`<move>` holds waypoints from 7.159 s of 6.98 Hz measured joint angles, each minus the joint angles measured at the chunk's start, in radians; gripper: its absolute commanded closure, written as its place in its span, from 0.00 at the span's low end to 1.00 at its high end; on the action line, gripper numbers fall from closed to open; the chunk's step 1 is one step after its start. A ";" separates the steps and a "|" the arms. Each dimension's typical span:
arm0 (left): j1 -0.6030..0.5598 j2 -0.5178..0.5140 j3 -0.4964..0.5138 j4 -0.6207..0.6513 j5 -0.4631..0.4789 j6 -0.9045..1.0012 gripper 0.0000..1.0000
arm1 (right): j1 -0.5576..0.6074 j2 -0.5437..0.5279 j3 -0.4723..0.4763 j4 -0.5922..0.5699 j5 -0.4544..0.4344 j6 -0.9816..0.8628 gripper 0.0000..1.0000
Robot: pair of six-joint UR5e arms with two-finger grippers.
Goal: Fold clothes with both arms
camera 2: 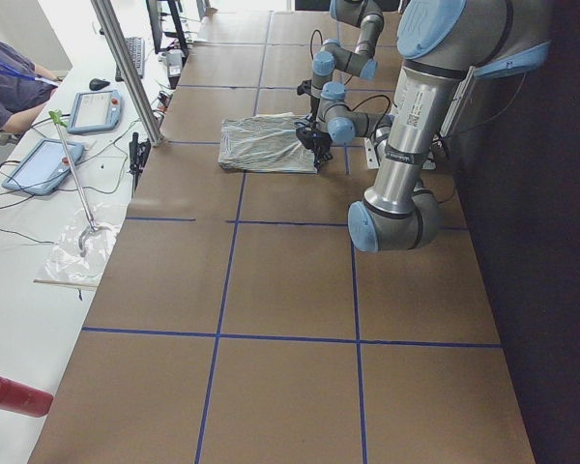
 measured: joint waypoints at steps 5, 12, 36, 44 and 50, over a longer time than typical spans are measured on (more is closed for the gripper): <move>0.023 0.003 -0.077 0.020 -0.001 0.016 1.00 | 0.007 -0.034 0.086 0.008 -0.011 0.000 1.00; 0.108 0.012 -0.239 0.164 -0.002 0.014 1.00 | -0.004 -0.099 0.238 0.015 -0.017 -0.071 1.00; -0.569 -0.220 0.451 -0.332 -0.265 0.468 0.00 | 0.232 0.375 -0.489 0.007 -0.030 -1.049 0.00; -0.569 -0.184 0.371 -0.327 -0.272 0.457 0.00 | 0.370 0.378 -0.675 0.063 -0.099 -1.359 0.00; -0.699 0.047 0.031 -0.085 -0.330 0.968 0.00 | 0.774 0.001 -0.261 0.067 0.368 -1.696 0.00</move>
